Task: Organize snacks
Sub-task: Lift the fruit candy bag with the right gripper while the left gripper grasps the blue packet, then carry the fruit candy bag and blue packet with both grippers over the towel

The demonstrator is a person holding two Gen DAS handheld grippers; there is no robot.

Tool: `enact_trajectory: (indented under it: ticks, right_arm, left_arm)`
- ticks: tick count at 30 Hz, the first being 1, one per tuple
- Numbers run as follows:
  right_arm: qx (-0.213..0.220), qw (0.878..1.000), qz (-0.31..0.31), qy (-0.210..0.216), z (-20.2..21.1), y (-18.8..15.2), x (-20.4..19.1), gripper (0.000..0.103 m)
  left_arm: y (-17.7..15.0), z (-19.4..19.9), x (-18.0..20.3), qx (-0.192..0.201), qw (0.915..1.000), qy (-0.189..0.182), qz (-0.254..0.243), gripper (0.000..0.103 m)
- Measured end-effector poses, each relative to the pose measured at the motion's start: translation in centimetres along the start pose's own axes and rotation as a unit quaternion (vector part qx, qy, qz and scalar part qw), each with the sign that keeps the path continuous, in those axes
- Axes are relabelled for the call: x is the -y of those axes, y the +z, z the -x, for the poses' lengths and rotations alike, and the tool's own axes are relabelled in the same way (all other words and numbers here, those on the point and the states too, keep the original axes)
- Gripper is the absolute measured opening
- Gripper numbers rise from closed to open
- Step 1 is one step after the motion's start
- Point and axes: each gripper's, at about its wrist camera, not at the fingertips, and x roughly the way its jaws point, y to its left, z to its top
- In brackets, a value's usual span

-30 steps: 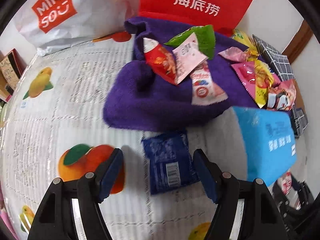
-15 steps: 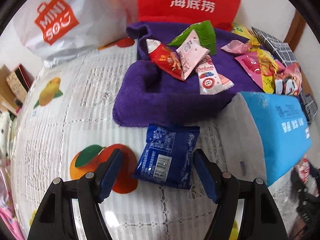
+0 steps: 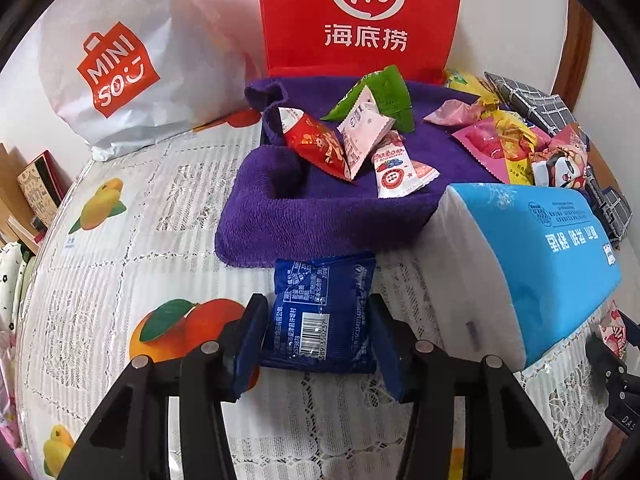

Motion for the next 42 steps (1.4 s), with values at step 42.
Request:
enact_trajectory:
  ticks: [42]
  right_arm:
    - [0.049,0.999,-0.011,0.012,9.8,5.8,-1.6,0.061]
  left_arm:
    - [2.2,11.2,1.3,0.003,0.9983,-0.057,0.015,0.039]
